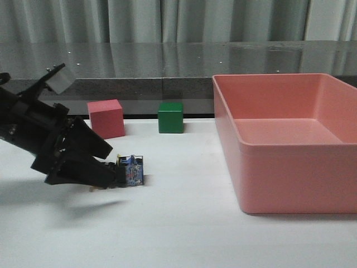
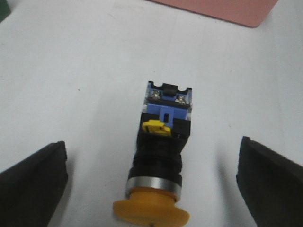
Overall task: Place and stand button with both arms
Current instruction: 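Lift the button with the left gripper and rotate it cap-up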
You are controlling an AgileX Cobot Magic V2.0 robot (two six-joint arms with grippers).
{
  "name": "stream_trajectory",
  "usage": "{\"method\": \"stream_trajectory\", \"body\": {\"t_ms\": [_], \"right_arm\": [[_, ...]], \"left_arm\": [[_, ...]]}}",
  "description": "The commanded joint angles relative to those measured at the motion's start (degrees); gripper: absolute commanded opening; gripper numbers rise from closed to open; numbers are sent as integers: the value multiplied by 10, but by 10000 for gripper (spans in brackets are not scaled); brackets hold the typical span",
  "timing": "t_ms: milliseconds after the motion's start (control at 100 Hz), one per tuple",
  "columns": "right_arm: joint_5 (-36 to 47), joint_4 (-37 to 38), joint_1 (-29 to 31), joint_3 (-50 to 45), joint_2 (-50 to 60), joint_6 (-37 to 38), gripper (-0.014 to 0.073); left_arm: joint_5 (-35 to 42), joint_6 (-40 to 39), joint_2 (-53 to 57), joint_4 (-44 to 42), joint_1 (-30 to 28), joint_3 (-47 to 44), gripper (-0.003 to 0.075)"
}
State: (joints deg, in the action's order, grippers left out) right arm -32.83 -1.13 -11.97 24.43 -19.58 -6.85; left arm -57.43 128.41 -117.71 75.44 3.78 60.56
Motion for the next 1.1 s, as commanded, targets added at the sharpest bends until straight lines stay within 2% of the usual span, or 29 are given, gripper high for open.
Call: {"method": "stream_trajectory", "body": {"t_ms": [0, 100, 200, 390, 480, 690, 750, 820, 950, 1090], "right_arm": [[40, 4, 3, 15, -4, -1, -62], [40, 4, 3, 15, -4, -1, -62], [40, 4, 3, 15, -4, -1, -62], [41, 4, 3, 15, -4, -1, -62], [41, 4, 3, 15, -4, -1, -62], [41, 4, 3, 15, -4, -1, -62], [41, 4, 3, 15, -4, -1, -62], [41, 4, 3, 15, -4, -1, -62], [41, 4, 3, 15, -4, -1, -62], [41, 4, 3, 15, -4, -1, -62]], "left_arm": [[-15, 2, 18, 18, 6, 12, 677], [-14, 2, 9, 11, 6, 12, 615], [-14, 2, 1, -8, 6, 12, 498], [-24, 2, 1, -31, 6, 12, 134], [-39, 2, 1, -31, 5, 12, -15], [-64, -6, 37, -32, 5, 14, -20], [-55, -32, 65, -36, 5, 15, -20], [-29, -76, 104, -79, 8, 26, -20], [18, -230, 179, -264, 38, 77, -20], [3, -427, 232, -517, 101, 161, -20]]}}
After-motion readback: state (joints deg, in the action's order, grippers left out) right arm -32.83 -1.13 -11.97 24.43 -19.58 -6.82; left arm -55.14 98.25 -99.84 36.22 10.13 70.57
